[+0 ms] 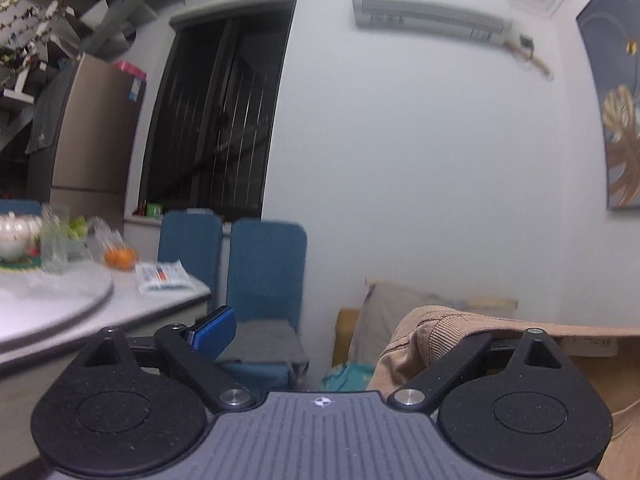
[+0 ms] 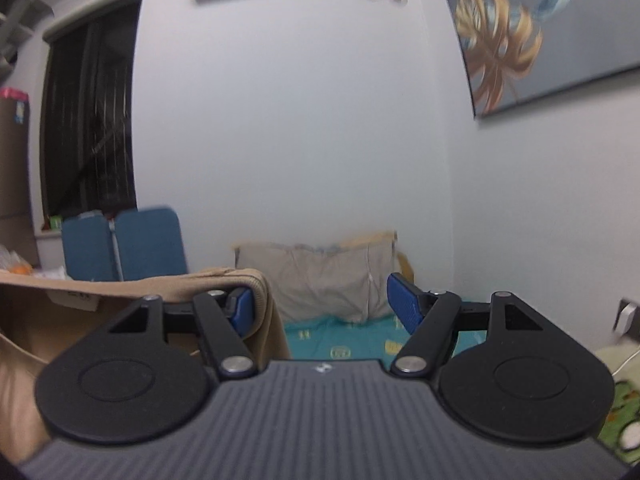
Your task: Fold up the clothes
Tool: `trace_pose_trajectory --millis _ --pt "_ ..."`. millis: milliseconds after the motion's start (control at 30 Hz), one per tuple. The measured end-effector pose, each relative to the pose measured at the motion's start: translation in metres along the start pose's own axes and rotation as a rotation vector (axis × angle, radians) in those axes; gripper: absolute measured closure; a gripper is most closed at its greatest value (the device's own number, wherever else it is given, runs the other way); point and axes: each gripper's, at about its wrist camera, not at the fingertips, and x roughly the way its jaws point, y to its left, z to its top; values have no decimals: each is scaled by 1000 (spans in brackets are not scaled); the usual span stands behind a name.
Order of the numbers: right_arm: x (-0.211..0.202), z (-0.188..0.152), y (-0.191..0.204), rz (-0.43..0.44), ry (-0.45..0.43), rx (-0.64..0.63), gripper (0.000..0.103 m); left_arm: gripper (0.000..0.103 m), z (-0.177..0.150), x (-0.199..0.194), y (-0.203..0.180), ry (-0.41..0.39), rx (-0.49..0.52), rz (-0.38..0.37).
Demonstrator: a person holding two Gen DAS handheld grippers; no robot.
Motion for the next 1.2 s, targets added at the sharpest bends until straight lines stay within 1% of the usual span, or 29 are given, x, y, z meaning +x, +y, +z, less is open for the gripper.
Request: trace_pose_trajectory --millis 100,200,267,333,433,467,533,600,633,667,700,733,767,833,867,900,1000,1100,1200 --pt "78 -47 -4 0 63 2 33 7 -55 79 -12 59 25 13" --pt "159 -105 -9 -16 137 13 32 7 -120 162 -23 133 74 19" --pt "213 -149 -15 -18 204 33 32 7 -166 214 -29 189 107 25" --pt "260 -191 -19 -26 276 35 32 7 -215 257 -34 250 136 29" --pt "318 -252 -22 -48 369 18 32 7 -276 313 -36 326 184 23" --pt "335 -269 -22 -57 401 7 32 8 -294 329 -37 354 196 20" --pt "363 -298 -24 -51 489 -9 32 11 -321 350 -37 426 210 13" --pt "378 -318 -22 -4 582 -14 32 12 -346 371 -37 506 220 -7" --pt "386 -327 -21 22 628 -17 29 12 -354 381 -37 562 224 -39" --pt "392 -332 -18 63 675 -24 22 12 -357 386 -39 601 246 -47" --pt "396 -334 -13 115 710 -33 19 10 -358 391 -40 640 266 -56" --pt "396 -333 -6 165 716 -50 19 6 -359 396 -41 698 269 -90" --pt "395 -331 0 211 719 -66 18 6 -358 399 -41 749 265 -124" --pt "386 -318 8 244 683 -56 18 5 -346 396 -39 812 223 -184" --pt "381 -311 11 254 664 -37 18 1 -338 389 -36 811 201 -193" --pt "372 -307 11 249 645 -13 18 0 -332 382 -33 802 185 -199" --pt "340 -292 9 208 581 40 18 0 -311 355 -24 742 161 -209" --pt "288 -274 3 174 520 74 18 0 -288 307 -7 663 146 -209" --pt "227 -257 -5 166 480 117 18 0 -274 256 17 624 100 -197"
